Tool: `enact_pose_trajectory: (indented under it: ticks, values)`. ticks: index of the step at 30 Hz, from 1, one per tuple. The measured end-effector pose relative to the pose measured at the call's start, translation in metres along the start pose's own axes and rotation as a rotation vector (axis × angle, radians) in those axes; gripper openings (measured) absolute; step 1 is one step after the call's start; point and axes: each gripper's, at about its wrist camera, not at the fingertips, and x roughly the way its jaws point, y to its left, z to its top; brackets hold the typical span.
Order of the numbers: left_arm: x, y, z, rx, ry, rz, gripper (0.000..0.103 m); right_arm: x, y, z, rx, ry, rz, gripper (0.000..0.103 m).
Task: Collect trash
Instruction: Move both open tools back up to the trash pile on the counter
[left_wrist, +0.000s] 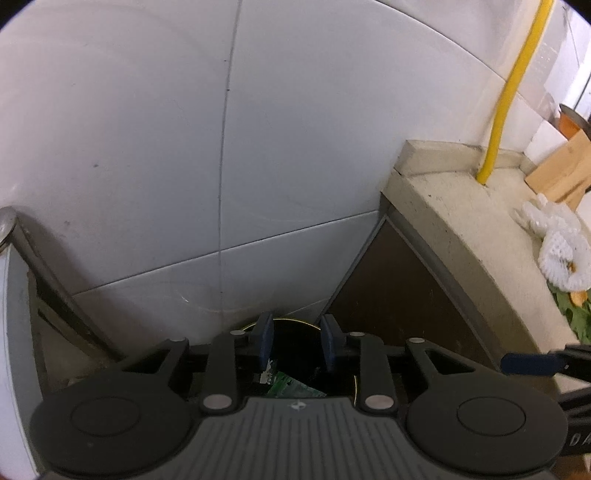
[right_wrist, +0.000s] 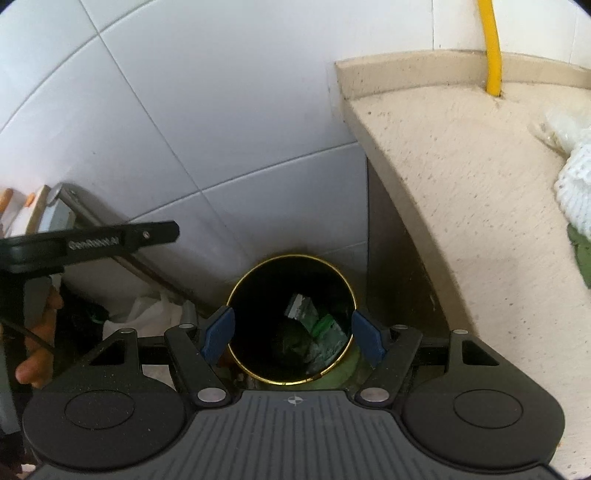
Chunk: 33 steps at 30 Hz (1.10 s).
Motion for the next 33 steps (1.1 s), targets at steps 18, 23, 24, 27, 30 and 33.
enact_pose_trajectory:
  ticks: [18,23,24,27,30,33]
  values:
    - [0.005,-0.021,-0.005,0.107,0.016,0.039,0.028,-0.019,-0.014,0.002,-0.003,-0.046,-0.004,0.077]
    - [0.005,-0.035,-0.008,0.132,0.016,0.046,0.028,-0.027,-0.023,0.005,0.001,-0.062,-0.003,0.077]
    - [0.004,-0.037,-0.009,0.136,0.015,0.049,0.028,-0.029,-0.025,0.006,0.001,-0.066,-0.001,0.077]
    - [0.003,-0.044,-0.010,0.142,0.011,0.053,0.029,-0.033,-0.030,0.008,-0.002,-0.077,0.004,0.078]
    - [0.002,-0.050,-0.010,0.144,0.009,0.060,0.029,-0.037,-0.036,0.010,-0.004,-0.086,0.014,0.078]
    - [0.001,-0.057,-0.010,0.144,0.003,0.060,0.029,-0.040,-0.041,0.010,-0.006,-0.089,0.024,0.078]
